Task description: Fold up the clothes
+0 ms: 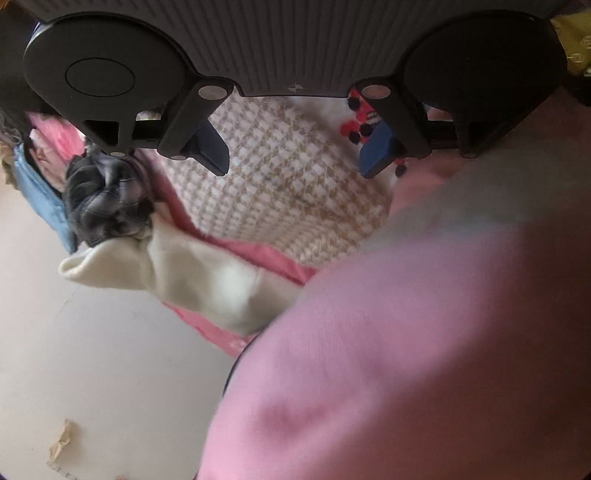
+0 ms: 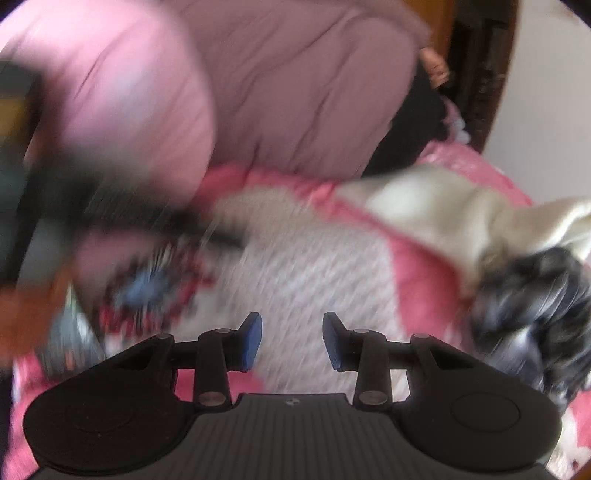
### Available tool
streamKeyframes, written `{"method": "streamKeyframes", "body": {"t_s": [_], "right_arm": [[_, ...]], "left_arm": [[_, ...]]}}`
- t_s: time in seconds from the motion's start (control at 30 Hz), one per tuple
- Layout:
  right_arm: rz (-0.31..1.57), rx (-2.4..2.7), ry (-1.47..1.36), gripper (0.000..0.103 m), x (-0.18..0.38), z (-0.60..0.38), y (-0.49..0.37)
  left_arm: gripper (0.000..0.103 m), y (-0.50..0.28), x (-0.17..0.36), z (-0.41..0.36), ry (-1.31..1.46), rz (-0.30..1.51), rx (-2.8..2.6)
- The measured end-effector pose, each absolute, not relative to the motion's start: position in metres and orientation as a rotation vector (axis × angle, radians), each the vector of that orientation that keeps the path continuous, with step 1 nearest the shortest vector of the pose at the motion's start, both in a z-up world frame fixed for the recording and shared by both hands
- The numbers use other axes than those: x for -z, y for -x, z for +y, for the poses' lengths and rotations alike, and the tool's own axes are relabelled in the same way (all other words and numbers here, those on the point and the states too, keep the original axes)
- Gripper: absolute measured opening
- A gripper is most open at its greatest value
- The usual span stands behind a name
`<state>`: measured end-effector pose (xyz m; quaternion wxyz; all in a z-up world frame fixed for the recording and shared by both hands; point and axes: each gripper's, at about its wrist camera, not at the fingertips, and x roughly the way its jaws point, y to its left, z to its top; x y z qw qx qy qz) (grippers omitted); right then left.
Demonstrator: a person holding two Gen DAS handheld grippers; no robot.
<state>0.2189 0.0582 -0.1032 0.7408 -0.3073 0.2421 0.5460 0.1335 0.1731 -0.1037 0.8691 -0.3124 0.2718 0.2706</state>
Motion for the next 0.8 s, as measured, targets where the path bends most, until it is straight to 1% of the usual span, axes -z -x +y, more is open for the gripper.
{"method": "streamKeyframes", "body": {"t_s": [0.07, 0.13, 0.23, 0.33, 0.37, 0.43, 0.47, 0.5, 0.6, 0.67, 0.8], "right_arm": [[0.537, -1.217, 0.722, 0.04, 0.121, 0.056, -0.209], [0.501, -1.218, 0.762, 0.04, 0.132, 0.057, -0.2], [0.418, -1.207, 0.817, 0.04, 0.145, 0.062, -0.187], [0.308, -1.17, 0.912, 0.04, 0.158, 0.073, -0.175], [0.275, -1.152, 0.939, 0.038, 0.162, 0.077, -0.172], [0.244, -1.112, 0.947, 0.028, 0.168, 0.079, -0.172], [0.266, -1.099, 0.894, 0.015, 0.166, 0.078, -0.176], [0.288, -1.085, 0.842, 0.011, 0.163, 0.076, -0.18], [0.38, -1.04, 0.642, 0.009, 0.153, 0.069, -0.194], [0.42, -1.017, 0.533, 0.009, 0.148, 0.063, -0.199], [0.446, -0.983, 0.432, 0.008, 0.143, 0.052, -0.203]], "left_arm": [[0.079, -0.136, 0.111, 0.173, 0.682, 0.62, -0.531], [0.077, -0.139, 0.12, 0.176, 0.743, 0.673, -0.514], [0.074, -0.134, 0.126, 0.184, 0.804, 0.687, -0.542], [0.074, -0.131, 0.127, 0.188, 0.823, 0.671, -0.554], [0.074, -0.131, 0.127, 0.188, 0.823, 0.668, -0.557], [0.075, -0.133, 0.128, 0.188, 0.821, 0.666, -0.562], [0.075, -0.134, 0.129, 0.189, 0.829, 0.668, -0.566], [0.076, -0.136, 0.129, 0.19, 0.838, 0.669, -0.573], [0.081, -0.142, 0.129, 0.192, 0.881, 0.651, -0.59], [0.081, -0.146, 0.13, 0.193, 0.901, 0.629, -0.619], [0.08, -0.158, 0.133, 0.193, 0.906, 0.595, -0.64]]}}
